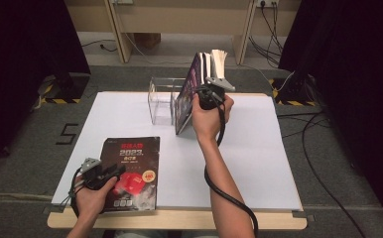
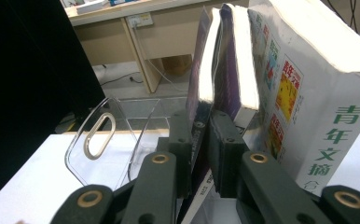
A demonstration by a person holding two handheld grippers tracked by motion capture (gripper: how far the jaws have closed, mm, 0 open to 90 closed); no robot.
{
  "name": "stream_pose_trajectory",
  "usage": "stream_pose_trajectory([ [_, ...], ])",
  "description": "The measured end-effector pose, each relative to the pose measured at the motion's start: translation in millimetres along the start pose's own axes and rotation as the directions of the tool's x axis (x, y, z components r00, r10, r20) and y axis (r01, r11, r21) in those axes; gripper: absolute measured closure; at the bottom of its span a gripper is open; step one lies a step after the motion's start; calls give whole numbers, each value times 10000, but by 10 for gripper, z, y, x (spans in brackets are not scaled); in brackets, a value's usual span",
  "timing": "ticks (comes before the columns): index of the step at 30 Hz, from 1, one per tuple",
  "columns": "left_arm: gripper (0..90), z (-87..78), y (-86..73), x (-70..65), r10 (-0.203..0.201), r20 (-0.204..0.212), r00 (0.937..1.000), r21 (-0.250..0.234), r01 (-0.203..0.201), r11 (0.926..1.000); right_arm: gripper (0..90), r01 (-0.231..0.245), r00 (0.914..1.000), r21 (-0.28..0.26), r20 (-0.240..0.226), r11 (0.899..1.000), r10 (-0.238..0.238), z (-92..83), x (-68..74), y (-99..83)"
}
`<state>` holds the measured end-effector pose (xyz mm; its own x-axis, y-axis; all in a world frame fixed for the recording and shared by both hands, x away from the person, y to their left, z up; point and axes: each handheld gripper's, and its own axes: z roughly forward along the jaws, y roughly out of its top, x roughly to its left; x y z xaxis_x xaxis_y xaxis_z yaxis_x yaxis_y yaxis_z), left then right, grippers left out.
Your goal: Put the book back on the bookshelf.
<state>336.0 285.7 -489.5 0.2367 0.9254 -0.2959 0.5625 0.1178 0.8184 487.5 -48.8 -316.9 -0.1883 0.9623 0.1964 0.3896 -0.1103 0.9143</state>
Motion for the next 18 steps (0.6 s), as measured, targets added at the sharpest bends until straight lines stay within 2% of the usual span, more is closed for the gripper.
stream_pose_trajectory([
  [3, 582, 2, 0, 0, -5, 6, 10000, -5, 5, 10000, 791, 126, 9999, -23, 80, 9999, -125, -15, 9, -26],
  [14, 582, 3, -1, -4, 17, 33, 10000, 0, -17, 10000, 754, 10, 10000, 154, -76, 9999, -9, -117, -65, -142],
  [18, 583, 3, -2, -9, 32, 56, 10000, 12, -33, 10000, 660, -283, 9994, 18, -180, 9996, 283, -129, -109, -158],
])
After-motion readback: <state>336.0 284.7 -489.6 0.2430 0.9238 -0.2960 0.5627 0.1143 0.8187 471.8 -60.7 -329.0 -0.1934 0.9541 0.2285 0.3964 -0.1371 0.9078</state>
